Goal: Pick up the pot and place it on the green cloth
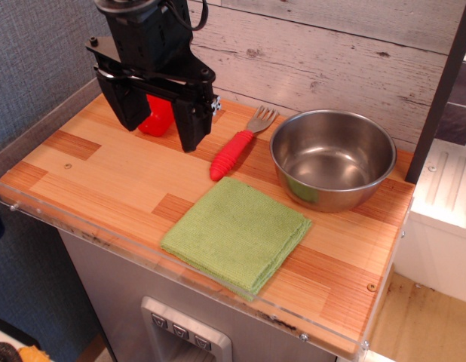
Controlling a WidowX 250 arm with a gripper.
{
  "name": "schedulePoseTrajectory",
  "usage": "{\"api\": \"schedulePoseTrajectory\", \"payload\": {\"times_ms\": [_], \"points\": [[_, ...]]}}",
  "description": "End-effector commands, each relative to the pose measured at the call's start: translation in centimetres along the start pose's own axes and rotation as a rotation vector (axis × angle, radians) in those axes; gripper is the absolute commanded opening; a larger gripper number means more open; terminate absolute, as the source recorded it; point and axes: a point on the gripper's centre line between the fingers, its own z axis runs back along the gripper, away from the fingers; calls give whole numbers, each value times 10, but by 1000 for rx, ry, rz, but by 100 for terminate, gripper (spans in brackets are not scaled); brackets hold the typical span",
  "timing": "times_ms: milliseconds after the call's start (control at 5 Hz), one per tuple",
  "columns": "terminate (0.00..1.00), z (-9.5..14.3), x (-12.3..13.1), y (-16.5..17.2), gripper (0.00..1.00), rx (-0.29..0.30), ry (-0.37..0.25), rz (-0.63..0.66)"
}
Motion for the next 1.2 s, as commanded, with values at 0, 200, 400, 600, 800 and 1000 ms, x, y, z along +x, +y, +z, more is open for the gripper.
{"api": "schedulePoseTrajectory", "payload": {"times_ms": [0, 200, 400, 600, 800, 1000], "points": [[0, 0, 0, 0, 100, 0, 0, 0], [0, -10, 33, -7, 100, -2, -7, 34], [0, -28, 60, -17, 100, 18, -5, 61], [0, -50, 88, -28, 100, 34, 2, 74], [0, -72, 100, -29, 100, 59, 17, 86], [0, -89, 104, -25, 100, 50, 24, 107]]}}
